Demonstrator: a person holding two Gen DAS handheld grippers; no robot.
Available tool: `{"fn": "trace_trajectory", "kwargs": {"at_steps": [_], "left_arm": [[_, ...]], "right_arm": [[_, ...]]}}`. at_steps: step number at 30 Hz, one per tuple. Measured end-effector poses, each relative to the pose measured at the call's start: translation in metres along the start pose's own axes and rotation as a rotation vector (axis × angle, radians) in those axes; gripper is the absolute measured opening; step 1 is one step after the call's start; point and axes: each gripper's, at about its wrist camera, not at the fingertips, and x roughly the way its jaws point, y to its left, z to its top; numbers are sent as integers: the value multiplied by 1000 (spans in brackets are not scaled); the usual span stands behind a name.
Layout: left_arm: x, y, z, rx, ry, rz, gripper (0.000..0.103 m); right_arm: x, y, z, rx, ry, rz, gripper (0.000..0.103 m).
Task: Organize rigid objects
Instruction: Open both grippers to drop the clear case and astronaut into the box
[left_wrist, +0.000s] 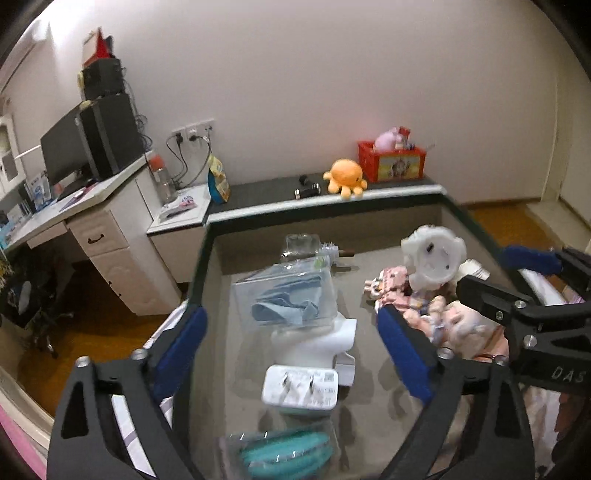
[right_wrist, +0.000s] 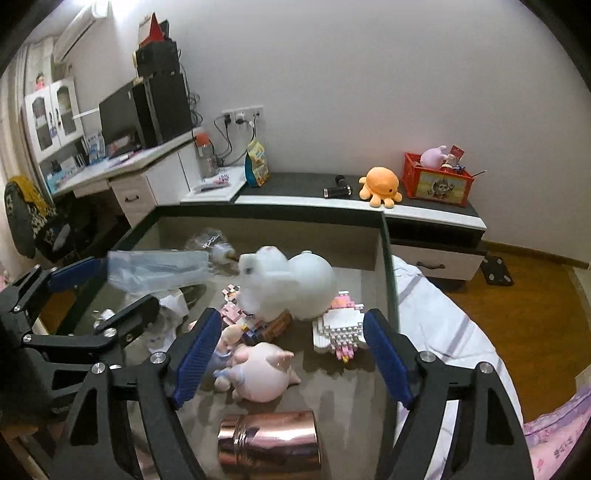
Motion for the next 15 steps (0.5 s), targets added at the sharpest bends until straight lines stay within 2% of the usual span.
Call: {"fn": "trace_trajectory", "kwargs": {"at_steps": [1,5,8,15], "left_arm": [[-9,3,0,-13,-17,-8,103],[-56,14,-3,-55,-90,0,103],[-100,16,-9,-77,-168,4,103],[-192,13,-33,-68,-286,69,103]], "right_arm": [[-3,0,2,8,-8,8,82],[-42,6,3,19,-68,52,86],[-78,18,-1,-4,-134,50,89],[-163,40,-24,-42,-287,53,92]]}}
